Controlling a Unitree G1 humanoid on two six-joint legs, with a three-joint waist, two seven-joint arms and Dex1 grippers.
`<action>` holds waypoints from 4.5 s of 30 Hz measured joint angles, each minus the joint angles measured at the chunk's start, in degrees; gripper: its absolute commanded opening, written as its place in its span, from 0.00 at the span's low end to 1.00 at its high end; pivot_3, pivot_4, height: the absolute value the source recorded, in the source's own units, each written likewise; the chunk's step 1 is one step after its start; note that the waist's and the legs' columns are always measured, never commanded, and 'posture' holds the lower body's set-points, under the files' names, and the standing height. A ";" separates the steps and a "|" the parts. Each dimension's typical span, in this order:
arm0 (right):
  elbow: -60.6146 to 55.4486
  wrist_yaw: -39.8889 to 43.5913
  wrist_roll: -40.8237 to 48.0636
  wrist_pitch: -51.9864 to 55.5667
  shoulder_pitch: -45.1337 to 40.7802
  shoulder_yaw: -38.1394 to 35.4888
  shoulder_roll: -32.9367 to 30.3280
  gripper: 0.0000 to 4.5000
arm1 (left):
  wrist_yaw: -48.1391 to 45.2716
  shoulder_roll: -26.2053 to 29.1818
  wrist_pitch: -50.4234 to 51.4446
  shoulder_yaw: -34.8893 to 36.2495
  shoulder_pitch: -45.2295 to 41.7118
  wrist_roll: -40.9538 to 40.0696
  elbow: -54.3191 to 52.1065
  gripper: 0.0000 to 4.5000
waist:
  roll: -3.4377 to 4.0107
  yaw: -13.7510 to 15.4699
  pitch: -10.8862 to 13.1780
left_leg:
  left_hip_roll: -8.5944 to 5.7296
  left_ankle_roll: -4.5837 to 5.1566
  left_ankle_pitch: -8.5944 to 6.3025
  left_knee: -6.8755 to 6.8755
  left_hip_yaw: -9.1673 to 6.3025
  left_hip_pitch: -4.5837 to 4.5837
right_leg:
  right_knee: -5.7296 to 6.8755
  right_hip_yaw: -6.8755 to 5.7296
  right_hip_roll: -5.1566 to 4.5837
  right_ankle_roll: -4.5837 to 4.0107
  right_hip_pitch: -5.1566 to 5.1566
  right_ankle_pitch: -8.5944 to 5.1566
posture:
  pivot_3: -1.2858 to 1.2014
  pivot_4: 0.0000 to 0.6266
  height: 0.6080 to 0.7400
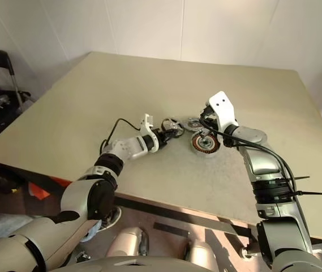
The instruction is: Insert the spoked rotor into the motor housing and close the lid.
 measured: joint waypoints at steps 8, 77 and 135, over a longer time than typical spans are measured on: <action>0.54 -0.72 -0.01 -0.55 0.21 -0.96 -2.09 0.00 | -1.64 0.55 3.42 -0.56 6.82 -2.26 -10.93 0.09 | 0.00 -0.61 0.00 | 0.01 -0.01 0.00 -0.01 0.00 0.04 | 0.00 0.00 0.00 0.00 0.03 0.00 | 0.52 0.00 1.00; -2.06 -5.68 -0.42 3.36 6.49 -3.47 -7.01 0.00 | -17.35 -2.21 6.32 -7.03 -8.64 -4.31 11.35 0.09 | 0.05 -2.25 0.13 | -0.02 0.16 -0.01 0.07 0.01 -0.15 | 0.00 -0.04 -0.03 0.06 -0.07 -0.05 | 0.52 0.00 1.00; -14.30 -2.02 11.30 11.03 8.17 -4.34 -1.83 0.35 | -19.34 -2.47 5.11 -5.83 -9.92 -0.34 13.92 0.09 | 0.07 -0.90 0.12 | -0.02 0.16 -0.02 0.06 0.00 -0.10 | 0.00 -0.08 -0.08 0.07 -0.01 -0.04 | 0.52 0.00 1.00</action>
